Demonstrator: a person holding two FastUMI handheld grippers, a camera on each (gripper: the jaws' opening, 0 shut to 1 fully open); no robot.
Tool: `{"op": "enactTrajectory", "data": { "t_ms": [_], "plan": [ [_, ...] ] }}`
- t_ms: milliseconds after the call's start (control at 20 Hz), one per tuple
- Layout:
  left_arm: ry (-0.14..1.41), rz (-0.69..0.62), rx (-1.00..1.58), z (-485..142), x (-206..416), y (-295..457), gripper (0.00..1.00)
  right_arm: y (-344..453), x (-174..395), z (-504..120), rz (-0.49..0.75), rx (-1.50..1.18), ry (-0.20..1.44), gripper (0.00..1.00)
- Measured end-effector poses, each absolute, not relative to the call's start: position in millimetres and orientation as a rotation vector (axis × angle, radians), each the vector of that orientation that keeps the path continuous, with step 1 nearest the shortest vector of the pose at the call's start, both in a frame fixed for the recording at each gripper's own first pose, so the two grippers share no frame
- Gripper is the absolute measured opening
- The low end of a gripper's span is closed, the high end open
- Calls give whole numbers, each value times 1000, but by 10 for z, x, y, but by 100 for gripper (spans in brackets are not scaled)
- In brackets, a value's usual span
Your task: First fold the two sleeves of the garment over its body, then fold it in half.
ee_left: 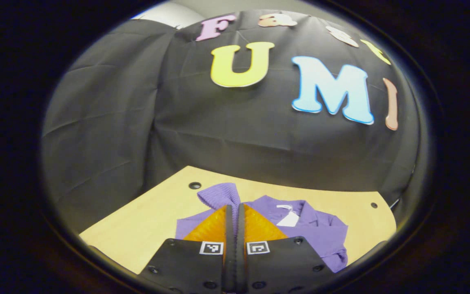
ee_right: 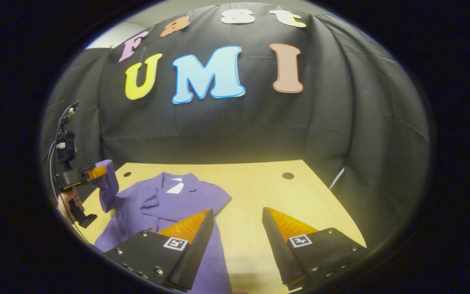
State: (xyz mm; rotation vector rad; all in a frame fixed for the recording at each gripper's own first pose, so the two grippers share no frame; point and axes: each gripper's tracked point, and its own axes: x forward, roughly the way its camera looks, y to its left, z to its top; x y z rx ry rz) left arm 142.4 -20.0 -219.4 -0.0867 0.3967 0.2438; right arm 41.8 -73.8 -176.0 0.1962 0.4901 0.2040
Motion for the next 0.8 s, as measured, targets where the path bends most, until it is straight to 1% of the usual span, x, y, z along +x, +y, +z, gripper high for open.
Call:
{"op": "enactTrajectory", "data": {
  "t_ms": [200, 400, 450, 500, 800],
  "plan": [
    [413, 124, -60, -2275, 1647, -894, 7, -1007, 475, -1789, 166, 115, 465, 75],
    [424, -10, -32, -2353, 1782, -1660, 7, -1085, 449, -1761, 153, 118, 452, 75],
    [436, -53, -13, -2436, 1836, -1897, 7, -1114, 429, -1764, 147, 118, 452, 70],
    [453, -80, -3, -2536, 1856, -2039, 7, -1135, 408, -1764, 145, 115, 455, 75],
    [537, -171, 48, -3122, 2003, -2640, 7, -1164, 294, -1836, 128, 103, 481, 75]
  ]
}}
